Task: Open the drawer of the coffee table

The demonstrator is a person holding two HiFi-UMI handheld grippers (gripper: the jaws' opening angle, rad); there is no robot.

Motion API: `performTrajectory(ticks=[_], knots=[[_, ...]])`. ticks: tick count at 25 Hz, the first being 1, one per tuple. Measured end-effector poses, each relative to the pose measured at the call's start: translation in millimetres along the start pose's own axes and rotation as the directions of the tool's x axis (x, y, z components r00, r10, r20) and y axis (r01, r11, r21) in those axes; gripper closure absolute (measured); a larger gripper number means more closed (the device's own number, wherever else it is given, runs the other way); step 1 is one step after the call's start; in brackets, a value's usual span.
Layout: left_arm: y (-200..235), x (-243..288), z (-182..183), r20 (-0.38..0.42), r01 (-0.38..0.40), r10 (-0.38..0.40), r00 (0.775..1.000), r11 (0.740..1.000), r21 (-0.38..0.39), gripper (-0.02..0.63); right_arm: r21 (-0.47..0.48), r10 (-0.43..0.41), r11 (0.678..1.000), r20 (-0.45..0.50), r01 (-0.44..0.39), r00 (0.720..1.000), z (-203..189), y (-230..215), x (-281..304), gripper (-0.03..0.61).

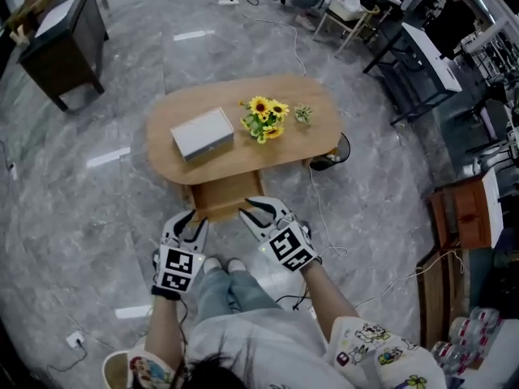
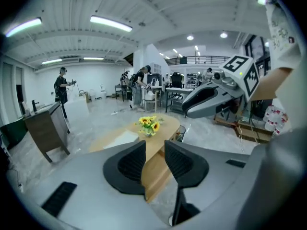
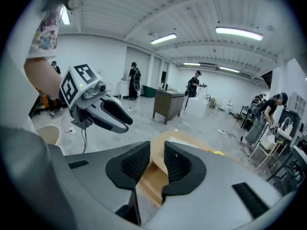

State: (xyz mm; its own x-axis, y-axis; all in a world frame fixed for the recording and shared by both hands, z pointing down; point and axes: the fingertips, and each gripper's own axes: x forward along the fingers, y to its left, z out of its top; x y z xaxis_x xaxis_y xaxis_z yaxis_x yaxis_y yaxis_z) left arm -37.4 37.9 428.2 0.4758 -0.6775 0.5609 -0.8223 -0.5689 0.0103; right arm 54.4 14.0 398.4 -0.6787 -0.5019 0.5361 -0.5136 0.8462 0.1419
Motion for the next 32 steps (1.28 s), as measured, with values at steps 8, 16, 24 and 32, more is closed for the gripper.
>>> performTrajectory(ticks=[8, 16, 24, 32], knots=[[-21, -54, 87, 0.166, 0.009, -0.019, 0.986, 0.998, 0.058, 0.514, 0.157, -0.086, 0.986, 0.237, 0.049, 0.968, 79, -7, -77, 0.495], [-38, -82, 118, 0.267, 0.06, -0.046, 0.962, 0.997, -0.048, 0.514, 0.209, -0.197, 0.969, 0.31, 0.136, 0.93, 97, -20, -128, 0.529], [-52, -98, 132, 0.315, 0.075, -0.053, 0.948, 0.995, -0.06, 0.519, 0.243, -0.241, 0.955, 0.317, 0.168, 0.917, 93, -20, -151, 0.563], [-61, -100, 113, 0.277, 0.06, -0.029, 0.961, 0.993, -0.104, 0.582, 0.333, -0.214, 0.936, 0.268, 0.119, 0.939, 70, -10, -156, 0.578]])
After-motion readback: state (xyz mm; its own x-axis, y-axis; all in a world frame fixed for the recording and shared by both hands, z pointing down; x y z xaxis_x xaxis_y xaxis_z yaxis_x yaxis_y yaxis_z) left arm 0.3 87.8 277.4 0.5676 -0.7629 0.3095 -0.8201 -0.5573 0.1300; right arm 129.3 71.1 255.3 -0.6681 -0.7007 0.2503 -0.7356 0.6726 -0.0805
